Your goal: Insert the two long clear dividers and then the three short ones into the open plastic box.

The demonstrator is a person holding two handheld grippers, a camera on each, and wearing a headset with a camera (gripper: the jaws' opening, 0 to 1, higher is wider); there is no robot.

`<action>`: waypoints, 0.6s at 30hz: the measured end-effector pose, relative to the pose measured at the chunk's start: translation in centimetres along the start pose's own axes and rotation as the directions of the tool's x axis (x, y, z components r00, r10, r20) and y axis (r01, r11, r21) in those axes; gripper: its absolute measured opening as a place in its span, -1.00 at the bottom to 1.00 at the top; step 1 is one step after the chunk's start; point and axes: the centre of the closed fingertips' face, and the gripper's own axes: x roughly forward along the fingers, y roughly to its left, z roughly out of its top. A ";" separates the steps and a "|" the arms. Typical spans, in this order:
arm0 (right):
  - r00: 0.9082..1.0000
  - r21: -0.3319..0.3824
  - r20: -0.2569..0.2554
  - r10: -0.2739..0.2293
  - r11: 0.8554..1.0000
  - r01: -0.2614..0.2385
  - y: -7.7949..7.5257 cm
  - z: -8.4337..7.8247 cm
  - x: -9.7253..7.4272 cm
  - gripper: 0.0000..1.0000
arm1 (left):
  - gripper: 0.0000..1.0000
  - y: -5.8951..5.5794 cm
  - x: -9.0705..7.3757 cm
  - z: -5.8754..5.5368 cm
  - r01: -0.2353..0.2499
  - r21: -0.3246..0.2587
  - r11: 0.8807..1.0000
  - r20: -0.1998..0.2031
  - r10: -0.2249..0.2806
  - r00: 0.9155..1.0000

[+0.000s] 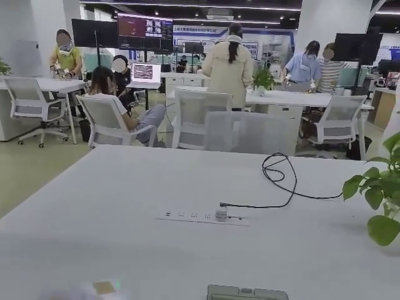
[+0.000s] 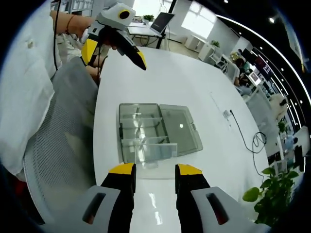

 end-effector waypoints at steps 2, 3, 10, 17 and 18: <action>1.000 -0.013 0.011 -0.005 1.000 0.005 0.2 0.8 -0.2 -0.34 | 0.73 -0.4 0.3 0.6 0.015 -0.028 0.999 0.019 -0.014 1.000; 1.000 -0.023 0.017 -0.008 1.000 0.008 0.3 1.3 -0.3 -0.34 | 0.72 -0.5 0.4 0.8 0.021 -0.052 0.998 0.024 -0.020 1.000; 0.999 -0.075 0.045 -0.015 0.997 0.019 1.1 3.4 -0.7 -0.34 | 0.66 -1.7 1.2 1.5 0.066 -0.124 0.990 0.045 -0.061 0.997; 0.998 -0.141 0.050 -0.025 0.990 0.031 1.8 5.1 -1.0 -0.34 | 0.46 -2.9 2.2 2.2 0.124 -0.223 0.967 0.072 -0.110 0.991; 0.998 -0.149 0.049 -0.026 0.988 0.033 1.9 5.3 -1.0 -0.34 | 0.44 -3.2 2.4 2.3 0.135 -0.232 0.963 0.075 -0.121 0.990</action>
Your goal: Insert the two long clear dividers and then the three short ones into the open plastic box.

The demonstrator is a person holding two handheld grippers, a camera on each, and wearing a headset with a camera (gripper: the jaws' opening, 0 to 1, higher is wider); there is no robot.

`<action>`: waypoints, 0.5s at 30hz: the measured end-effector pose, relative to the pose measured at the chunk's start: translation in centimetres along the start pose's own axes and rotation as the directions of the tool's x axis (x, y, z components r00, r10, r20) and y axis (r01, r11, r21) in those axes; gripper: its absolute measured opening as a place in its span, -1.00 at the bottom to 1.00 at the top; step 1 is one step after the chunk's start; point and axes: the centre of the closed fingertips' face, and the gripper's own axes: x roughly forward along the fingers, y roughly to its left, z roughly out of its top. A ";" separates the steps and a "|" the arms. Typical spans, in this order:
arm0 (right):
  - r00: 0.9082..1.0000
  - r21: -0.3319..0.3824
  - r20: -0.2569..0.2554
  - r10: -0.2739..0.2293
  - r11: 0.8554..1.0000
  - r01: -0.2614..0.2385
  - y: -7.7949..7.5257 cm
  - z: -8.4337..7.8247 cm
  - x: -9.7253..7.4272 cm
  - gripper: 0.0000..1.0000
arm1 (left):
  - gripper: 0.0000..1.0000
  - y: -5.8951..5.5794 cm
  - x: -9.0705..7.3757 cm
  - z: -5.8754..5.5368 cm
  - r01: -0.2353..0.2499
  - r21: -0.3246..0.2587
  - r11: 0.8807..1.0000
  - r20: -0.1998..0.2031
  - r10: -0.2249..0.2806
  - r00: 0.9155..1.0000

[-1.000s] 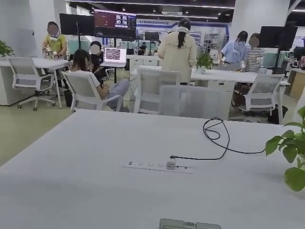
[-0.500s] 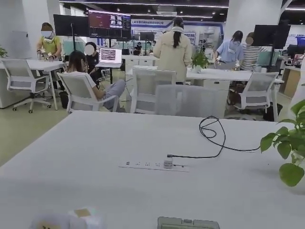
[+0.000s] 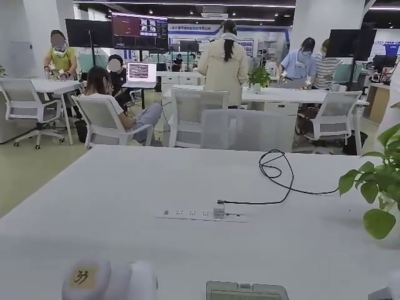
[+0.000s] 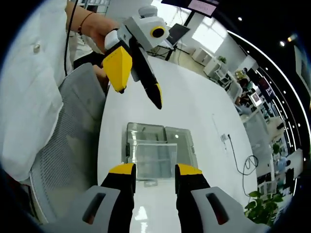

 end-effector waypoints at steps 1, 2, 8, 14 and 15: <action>1.000 -0.009 -0.001 0.000 1.000 0.000 0.1 0.3 -0.1 -0.34 | 0.40 0.0 0.1 0.0 0.001 -0.012 1.000 -0.001 -0.001 1.000; 1.000 -0.018 -0.001 -0.001 1.000 0.001 0.1 0.6 -0.1 -0.34 | 0.36 -0.2 0.4 0.0 0.010 -0.028 1.000 0.001 -0.010 1.000; 1.000 -0.035 0.009 -0.010 0.999 0.010 0.2 1.8 -0.5 -0.34 | 0.14 -1.1 1.3 -0.1 0.055 -0.123 0.991 0.004 -0.055 0.998; 1.000 -0.054 0.018 -0.010 0.998 0.011 0.6 3.0 -0.6 -0.34 | -0.09 -1.6 2.3 -0.7 0.076 -0.160 0.984 -0.010 -0.079 0.997; 1.000 -0.060 0.018 -0.009 0.998 0.010 0.6 3.1 -0.6 -0.34 | -0.13 -1.7 2.5 -0.8 0.082 -0.162 0.983 -0.013 -0.085 0.996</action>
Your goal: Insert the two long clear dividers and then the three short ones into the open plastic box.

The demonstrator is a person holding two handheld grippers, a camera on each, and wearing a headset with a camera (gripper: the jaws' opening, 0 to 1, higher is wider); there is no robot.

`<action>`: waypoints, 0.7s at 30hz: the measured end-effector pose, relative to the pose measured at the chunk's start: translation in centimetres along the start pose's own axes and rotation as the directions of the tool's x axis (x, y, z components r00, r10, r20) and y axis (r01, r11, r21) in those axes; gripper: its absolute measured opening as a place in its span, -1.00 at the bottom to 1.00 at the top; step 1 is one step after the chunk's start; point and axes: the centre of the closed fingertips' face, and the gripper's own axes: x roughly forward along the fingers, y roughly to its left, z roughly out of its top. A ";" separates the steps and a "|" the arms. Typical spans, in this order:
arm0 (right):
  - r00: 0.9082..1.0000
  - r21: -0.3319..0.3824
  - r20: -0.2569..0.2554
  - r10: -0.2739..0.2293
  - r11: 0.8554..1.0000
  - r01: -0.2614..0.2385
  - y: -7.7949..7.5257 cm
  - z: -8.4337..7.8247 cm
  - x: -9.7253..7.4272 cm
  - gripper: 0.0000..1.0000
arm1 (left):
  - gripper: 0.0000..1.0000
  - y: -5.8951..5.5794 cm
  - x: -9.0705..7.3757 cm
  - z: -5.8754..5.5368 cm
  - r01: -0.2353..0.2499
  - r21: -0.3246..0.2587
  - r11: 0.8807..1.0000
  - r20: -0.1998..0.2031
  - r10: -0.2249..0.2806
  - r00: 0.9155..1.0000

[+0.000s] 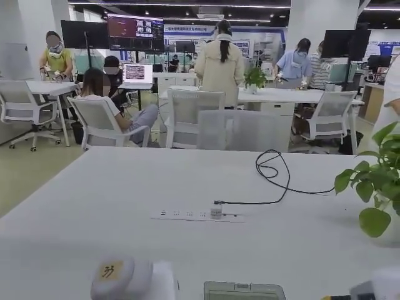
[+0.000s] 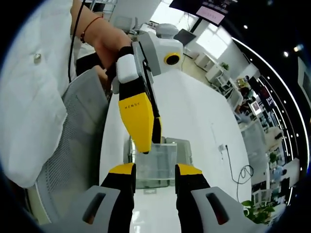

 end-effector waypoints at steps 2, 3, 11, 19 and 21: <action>1.000 -0.010 -0.003 -0.002 1.000 0.002 0.0 0.2 0.0 -0.34 | -0.17 -0.1 0.2 -0.2 0.003 -0.004 1.000 -0.006 -0.003 1.000; 1.000 -0.013 -0.004 -0.002 1.000 0.002 0.0 0.2 0.1 -0.34 | -0.21 -0.1 0.3 -0.2 0.004 -0.004 1.000 -0.008 -0.004 1.000; 1.000 -0.036 -0.020 0.004 0.999 -0.005 0.2 0.2 0.2 -0.34 | -0.50 -0.2 0.7 -0.4 0.019 -0.021 1.000 -0.016 -0.020 1.000; 1.000 -0.045 -0.029 0.010 0.999 -0.012 0.3 0.1 0.3 -0.34 | -0.77 0.0 0.6 -0.5 0.018 -0.021 1.000 -0.024 -0.018 1.000; 0.999 -0.050 -0.033 0.012 0.999 -0.013 0.3 0.0 0.3 -0.34 | -0.83 0.0 0.6 -0.5 0.018 -0.025 1.000 -0.025 -0.018 1.000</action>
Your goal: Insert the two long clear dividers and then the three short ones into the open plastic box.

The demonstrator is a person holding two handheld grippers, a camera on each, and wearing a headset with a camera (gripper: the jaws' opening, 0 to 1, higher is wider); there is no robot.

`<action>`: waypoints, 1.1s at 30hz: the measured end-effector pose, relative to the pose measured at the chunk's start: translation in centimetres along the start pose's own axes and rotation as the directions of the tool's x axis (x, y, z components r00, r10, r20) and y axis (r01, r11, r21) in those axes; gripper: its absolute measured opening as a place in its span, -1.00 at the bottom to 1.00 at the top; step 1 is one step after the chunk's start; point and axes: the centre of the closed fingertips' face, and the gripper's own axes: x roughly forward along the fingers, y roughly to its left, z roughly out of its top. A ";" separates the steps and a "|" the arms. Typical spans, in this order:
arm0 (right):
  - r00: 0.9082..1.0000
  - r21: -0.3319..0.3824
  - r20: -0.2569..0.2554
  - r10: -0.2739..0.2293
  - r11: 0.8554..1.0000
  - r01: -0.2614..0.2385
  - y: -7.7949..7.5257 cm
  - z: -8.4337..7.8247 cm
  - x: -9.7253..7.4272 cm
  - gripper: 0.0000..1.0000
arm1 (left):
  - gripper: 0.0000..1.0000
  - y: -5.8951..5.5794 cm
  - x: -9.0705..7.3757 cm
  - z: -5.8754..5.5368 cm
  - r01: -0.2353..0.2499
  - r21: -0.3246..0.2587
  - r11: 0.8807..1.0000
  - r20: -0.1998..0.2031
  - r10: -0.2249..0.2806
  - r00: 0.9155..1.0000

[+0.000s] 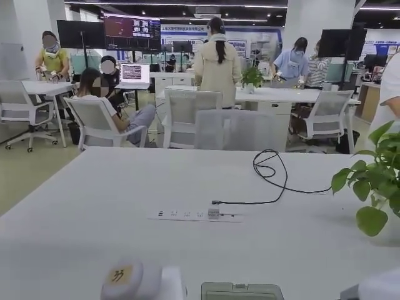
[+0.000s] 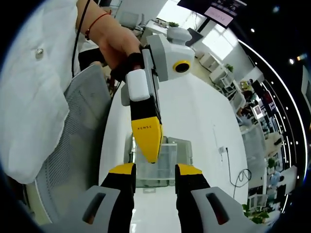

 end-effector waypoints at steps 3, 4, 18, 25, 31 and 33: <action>1.000 -0.004 0.000 0.001 1.000 -0.001 0.0 0.0 0.0 -0.34 | -0.87 -0.1 0.0 -0.1 0.003 0.005 1.000 -0.005 -0.002 1.000; 1.000 -0.005 -0.001 0.000 1.000 0.000 0.0 0.0 0.0 -0.34 | -0.89 -0.1 0.0 -0.1 0.003 0.007 1.000 -0.007 -0.003 1.000; 1.000 -0.030 -0.018 -0.006 1.000 0.005 -0.3 0.0 -0.3 -0.34 | -1.00 0.2 -0.1 0.0 -0.015 0.031 0.999 -0.004 0.016 1.000; 1.000 -0.034 -0.024 -0.010 0.999 0.009 -0.5 0.0 -0.2 -0.34 | -1.00 0.3 -0.1 0.2 -0.021 0.022 1.000 0.006 0.021 1.000; 1.000 -0.036 -0.023 -0.019 0.999 0.019 -0.7 0.1 -0.2 -0.33 | -1.00 0.5 -0.1 0.4 -0.036 0.015 0.999 0.022 0.036 0.999; 0.999 -0.032 -0.022 -0.023 0.999 0.022 -0.9 0.1 -0.2 -0.35 | -1.00 0.6 -0.2 0.4 -0.039 0.022 0.999 0.029 0.038 0.999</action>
